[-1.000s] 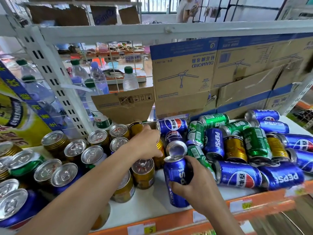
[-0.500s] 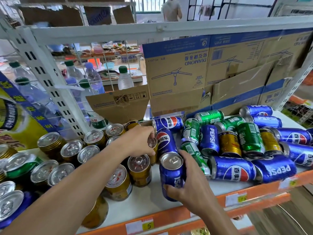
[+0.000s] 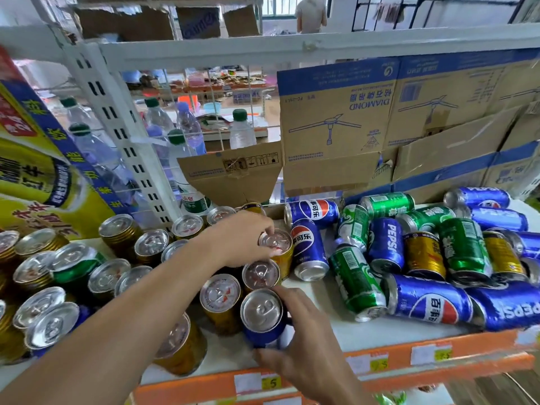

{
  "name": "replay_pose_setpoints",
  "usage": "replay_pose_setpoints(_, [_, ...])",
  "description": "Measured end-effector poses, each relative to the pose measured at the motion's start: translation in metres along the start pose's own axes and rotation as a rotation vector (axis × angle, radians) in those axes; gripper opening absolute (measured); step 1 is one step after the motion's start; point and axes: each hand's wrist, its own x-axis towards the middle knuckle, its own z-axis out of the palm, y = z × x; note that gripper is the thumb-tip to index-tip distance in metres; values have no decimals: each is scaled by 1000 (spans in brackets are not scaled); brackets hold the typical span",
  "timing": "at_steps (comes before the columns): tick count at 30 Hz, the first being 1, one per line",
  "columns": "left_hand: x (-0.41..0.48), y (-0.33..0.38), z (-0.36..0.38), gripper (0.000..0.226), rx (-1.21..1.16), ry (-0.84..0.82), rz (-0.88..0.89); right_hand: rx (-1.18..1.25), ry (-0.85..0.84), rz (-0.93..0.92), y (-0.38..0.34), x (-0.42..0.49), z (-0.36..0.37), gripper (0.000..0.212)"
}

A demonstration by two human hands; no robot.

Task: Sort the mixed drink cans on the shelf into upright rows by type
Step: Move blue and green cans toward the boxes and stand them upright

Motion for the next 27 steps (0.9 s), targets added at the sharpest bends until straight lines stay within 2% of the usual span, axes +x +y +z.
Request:
replay_pose_setpoints(4, [-13,-24,-1,45,56,1,-76,-6,-99,-4,-7,6,6,97])
replay_pose_setpoints(7, [-19,-36,4,50,25,-36,-117,-28,-181,13,-15,10,-7,87])
replay_pose_setpoints(9, [-20,-41,8,49,-21,-15,-97,-18,-195,25,-17,10,-16,73])
replay_pose_setpoints(12, [-19,-44,12,45,-22,7,-75,99,-73,63,-17,12,-26,37])
replay_pose_setpoints(13, [-18,-44,13,45,-6,6,-67,120,-5,78,-14,15,-27,41])
replay_pose_setpoints(14, [-18,-44,13,45,12,4,-57,116,64,97,-9,19,-28,58])
replay_pose_setpoints(15, [-17,-44,14,45,25,5,-48,87,111,115,-6,24,-30,71])
replay_pose_setpoints(16, [-17,-45,15,45,30,11,-40,61,150,134,-5,30,-32,72])
replay_pose_setpoints(20, [-16,-48,16,44,23,19,-9,-122,256,220,-7,58,-41,21])
replay_pose_setpoints(24, [-11,-52,11,47,27,0,32,-355,289,305,-8,84,-42,7])
replay_pose_setpoints(27, [-7,-52,7,51,15,7,18,-524,160,434,-5,102,-43,34])
